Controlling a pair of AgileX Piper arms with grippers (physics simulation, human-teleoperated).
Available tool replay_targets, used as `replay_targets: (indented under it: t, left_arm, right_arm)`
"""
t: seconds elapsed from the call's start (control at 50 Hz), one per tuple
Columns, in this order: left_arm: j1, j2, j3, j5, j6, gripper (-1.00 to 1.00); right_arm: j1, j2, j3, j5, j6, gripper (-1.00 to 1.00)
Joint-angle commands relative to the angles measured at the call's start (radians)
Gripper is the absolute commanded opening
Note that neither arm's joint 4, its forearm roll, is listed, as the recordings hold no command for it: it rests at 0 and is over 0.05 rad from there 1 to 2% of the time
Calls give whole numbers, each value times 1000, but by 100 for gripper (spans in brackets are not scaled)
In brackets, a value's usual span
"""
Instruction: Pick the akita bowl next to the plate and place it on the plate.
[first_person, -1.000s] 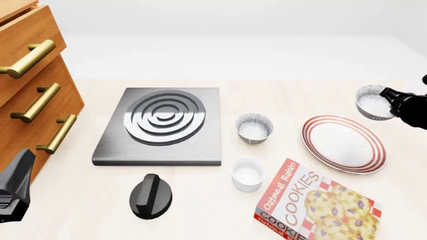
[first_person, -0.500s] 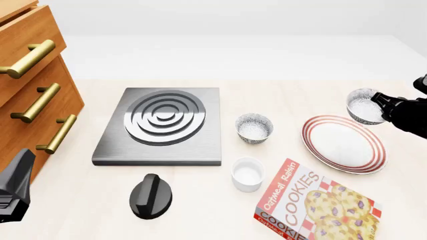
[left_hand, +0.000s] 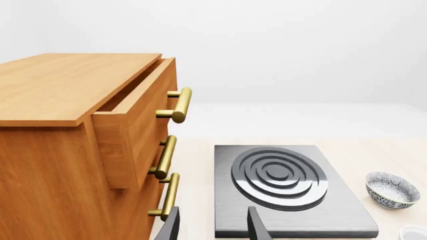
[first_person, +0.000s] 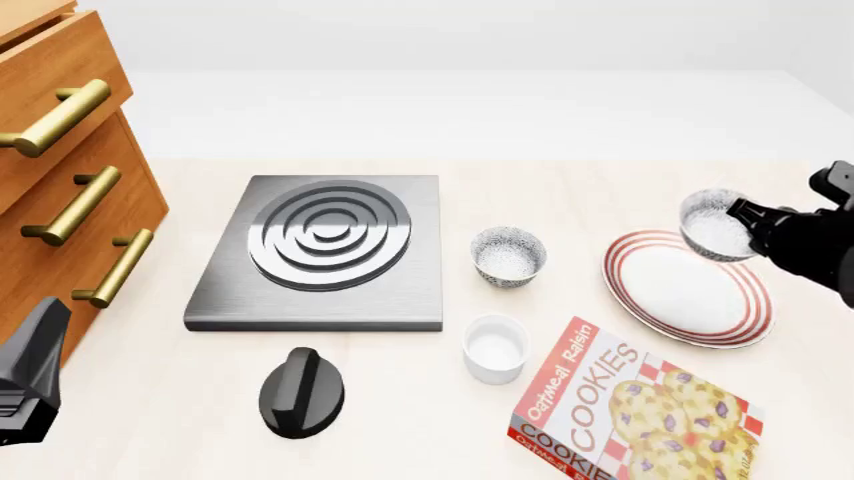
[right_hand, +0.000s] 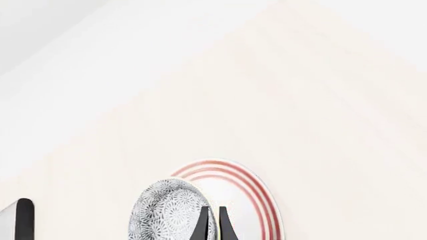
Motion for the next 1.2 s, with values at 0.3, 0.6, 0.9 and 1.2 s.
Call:
replay_targets:
  t: [0.3,0.6,0.9,1.2]
  left_arm:
    - [0,0,0,0,0,100]
    - [0,0,0,0,0,100]
    - [0,0,0,0,0,100]
    - [0,0,0,0,0,100]
  right_arm:
    - [21,40,30,-52,-7,-100]
    - [24,71,35,-73,-18,-100]
    - [24,112,35,-96,-24,-100]
    - [25,139,41,-116,-31,-100]
